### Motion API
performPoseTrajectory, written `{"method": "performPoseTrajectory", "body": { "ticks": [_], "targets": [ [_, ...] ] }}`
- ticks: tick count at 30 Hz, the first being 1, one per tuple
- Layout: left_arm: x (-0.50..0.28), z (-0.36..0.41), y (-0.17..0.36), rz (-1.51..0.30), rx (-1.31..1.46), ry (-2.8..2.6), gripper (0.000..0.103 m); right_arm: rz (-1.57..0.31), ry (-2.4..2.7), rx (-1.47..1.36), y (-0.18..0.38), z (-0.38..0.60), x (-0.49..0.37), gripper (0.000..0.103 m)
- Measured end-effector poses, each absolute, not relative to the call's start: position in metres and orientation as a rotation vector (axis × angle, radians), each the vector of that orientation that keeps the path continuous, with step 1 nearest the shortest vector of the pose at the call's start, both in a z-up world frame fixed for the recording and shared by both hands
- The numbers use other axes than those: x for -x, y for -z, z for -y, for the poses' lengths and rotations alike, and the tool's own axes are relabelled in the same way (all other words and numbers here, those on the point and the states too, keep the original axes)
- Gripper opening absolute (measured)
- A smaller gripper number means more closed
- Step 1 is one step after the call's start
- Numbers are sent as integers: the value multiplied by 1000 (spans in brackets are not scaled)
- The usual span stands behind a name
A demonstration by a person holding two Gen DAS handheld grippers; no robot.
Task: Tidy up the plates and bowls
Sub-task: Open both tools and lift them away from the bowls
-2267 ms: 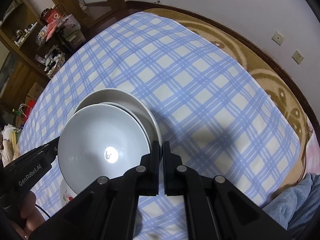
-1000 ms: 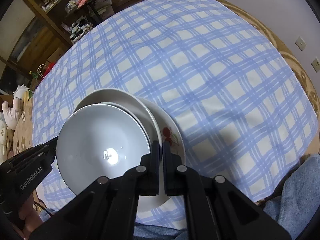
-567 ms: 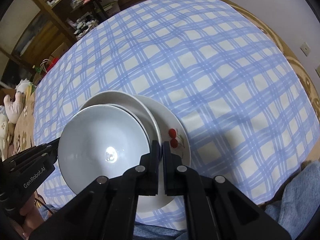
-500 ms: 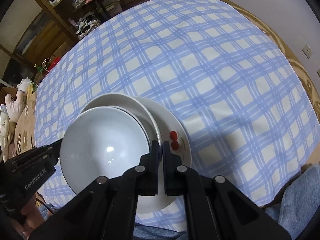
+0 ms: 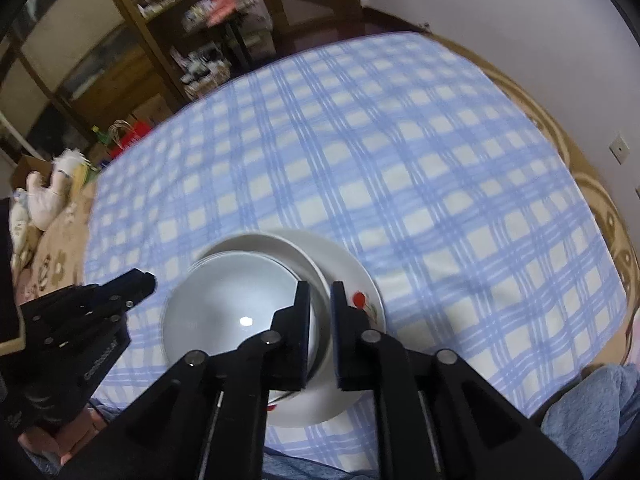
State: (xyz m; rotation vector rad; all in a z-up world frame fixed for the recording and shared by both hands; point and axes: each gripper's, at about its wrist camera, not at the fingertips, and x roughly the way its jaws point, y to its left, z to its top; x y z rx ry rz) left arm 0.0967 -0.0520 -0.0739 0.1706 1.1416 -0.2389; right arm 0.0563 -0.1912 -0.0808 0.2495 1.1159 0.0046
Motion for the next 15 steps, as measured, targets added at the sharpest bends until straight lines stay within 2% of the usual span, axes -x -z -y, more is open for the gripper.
{"method": "performPoseTrajectory", "body": {
  "ticks": [3, 5, 9, 10, 11, 12, 14, 15],
  "targets": [
    [-85, 48, 59, -1083, -215, 188, 14, -1096, -10, -217, 72, 192, -50, 21],
    [-75, 45, 49, -1053, -209, 198, 21, -1103, 2, -203, 70, 192, -47, 37],
    [-57, 36, 27, -985, -183, 177, 26, -1061, 18, -179, 55, 198, -35, 53],
    [-52, 33, 21, -961, -183, 163, 28, -1045, 19, -168, 52, 199, -31, 61],
    [-48, 30, 16, -939, -182, 152, 32, -1020, 20, -156, 46, 199, -26, 68],
    [-43, 27, 11, -920, -186, 144, 35, -989, 21, -150, 40, 200, -21, 71],
    [-35, 24, 4, -886, -199, 132, 50, -938, 21, -155, 30, 203, -11, 80],
    [-31, 22, 0, -869, -209, 126, 54, -918, 20, -160, 24, 204, -6, 83]
  ]
}}
